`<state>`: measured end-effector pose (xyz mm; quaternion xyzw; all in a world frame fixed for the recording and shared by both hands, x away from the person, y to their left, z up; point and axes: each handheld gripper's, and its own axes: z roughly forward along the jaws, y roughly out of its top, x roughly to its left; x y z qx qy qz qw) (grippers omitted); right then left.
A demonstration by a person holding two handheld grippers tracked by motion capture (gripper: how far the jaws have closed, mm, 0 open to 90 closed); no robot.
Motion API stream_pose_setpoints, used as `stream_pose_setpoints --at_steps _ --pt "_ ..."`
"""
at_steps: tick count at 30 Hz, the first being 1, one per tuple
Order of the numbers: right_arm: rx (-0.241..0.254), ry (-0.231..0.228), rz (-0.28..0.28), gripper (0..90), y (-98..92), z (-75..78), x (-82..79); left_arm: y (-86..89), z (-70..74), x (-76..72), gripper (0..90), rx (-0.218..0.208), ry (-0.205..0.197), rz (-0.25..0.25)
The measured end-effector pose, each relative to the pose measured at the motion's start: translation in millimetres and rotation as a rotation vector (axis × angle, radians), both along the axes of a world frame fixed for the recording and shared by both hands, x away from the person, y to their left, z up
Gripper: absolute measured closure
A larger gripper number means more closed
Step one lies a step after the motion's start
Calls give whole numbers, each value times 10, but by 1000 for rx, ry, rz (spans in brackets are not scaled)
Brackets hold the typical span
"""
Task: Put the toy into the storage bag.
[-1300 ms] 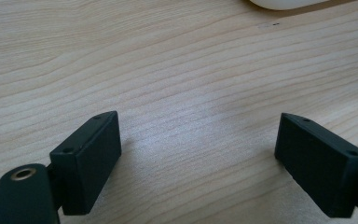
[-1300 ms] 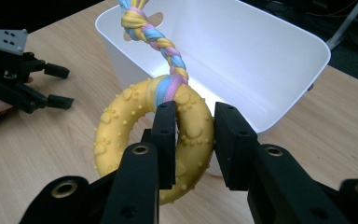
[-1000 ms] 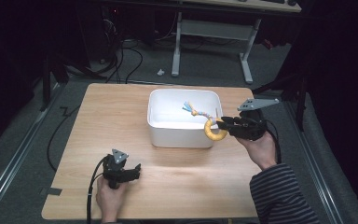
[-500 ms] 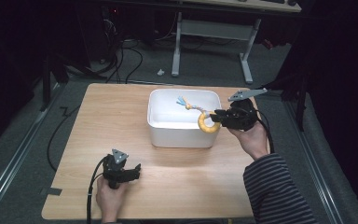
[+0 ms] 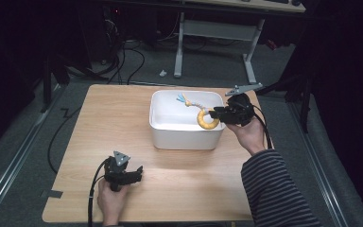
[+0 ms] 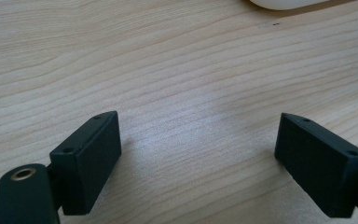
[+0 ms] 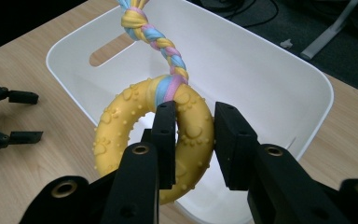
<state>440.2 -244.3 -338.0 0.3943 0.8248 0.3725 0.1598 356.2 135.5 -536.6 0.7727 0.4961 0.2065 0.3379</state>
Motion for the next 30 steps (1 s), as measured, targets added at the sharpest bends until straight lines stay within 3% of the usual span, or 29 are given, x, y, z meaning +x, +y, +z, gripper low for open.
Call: stream_pose_setpoints --at_steps 9,30 --pt "0 24 -27 712 37 -84 145 0 0 0 149 0 0 -1" --pt "-29 75 -38 711 177 -243 321 0 0 0 149 -1 0 0"
